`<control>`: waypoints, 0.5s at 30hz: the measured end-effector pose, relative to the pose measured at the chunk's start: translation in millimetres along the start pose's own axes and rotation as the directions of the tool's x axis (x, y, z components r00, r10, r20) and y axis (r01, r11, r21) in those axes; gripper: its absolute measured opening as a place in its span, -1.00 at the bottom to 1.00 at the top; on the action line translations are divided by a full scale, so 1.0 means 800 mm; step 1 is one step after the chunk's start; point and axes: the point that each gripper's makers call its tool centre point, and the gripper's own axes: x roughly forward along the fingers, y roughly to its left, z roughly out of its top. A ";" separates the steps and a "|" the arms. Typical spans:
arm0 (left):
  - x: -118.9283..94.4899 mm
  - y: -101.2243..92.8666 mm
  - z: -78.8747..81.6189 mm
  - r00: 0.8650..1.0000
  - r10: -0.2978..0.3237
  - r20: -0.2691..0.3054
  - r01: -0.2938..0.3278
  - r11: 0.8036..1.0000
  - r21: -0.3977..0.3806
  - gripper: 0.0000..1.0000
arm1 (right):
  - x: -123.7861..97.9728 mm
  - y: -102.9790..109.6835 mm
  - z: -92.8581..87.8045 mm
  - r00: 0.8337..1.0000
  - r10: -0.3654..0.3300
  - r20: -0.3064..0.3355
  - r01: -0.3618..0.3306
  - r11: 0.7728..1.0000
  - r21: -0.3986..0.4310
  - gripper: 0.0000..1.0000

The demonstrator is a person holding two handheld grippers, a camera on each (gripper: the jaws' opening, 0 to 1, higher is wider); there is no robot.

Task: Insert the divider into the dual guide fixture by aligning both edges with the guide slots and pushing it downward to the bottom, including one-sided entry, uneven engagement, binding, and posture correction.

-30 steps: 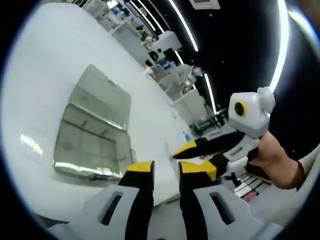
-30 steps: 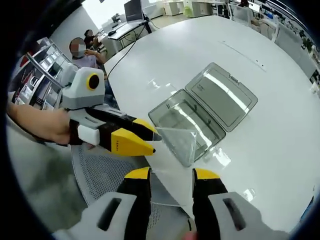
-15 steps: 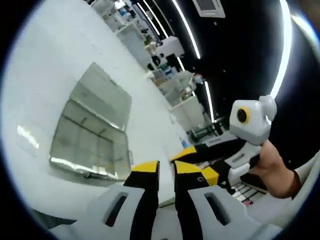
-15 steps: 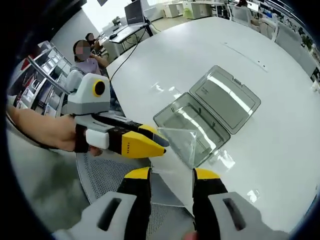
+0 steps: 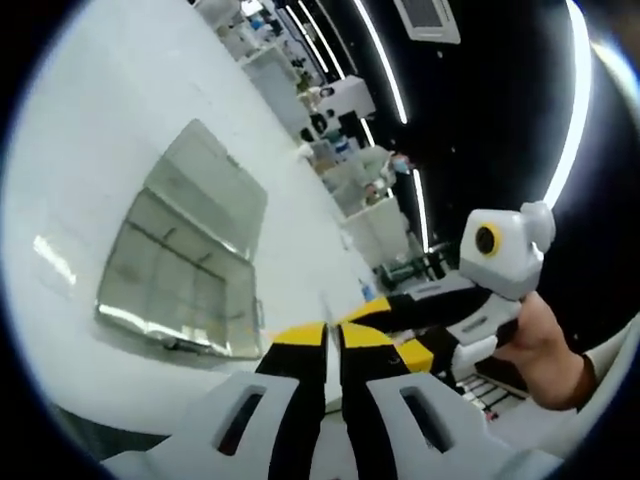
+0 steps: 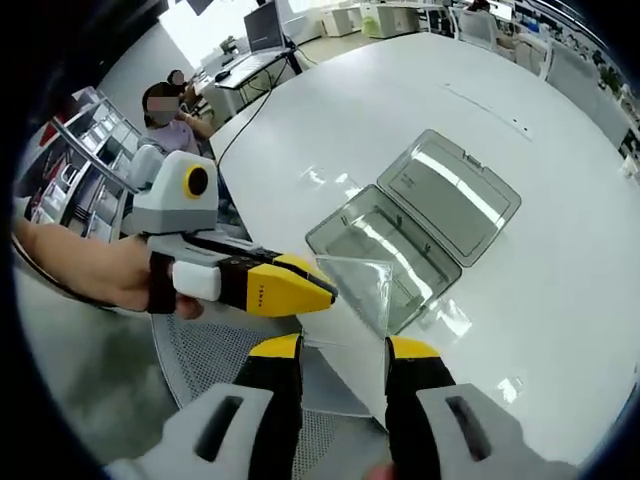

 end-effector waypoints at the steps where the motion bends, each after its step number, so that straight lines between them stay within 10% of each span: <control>1: 0.000 0.000 0.000 1.000 0.001 0.001 -0.001 1.000 -0.002 -0.99 | 0.000 0.000 0.000 1.000 -0.001 0.000 0.001 1.000 0.000 -0.46; 15: -0.002 -0.006 0.002 1.000 -0.015 -0.006 0.015 1.000 -0.005 -1.00 | 0.004 0.000 0.002 1.000 -0.008 0.011 0.008 1.000 0.006 -0.45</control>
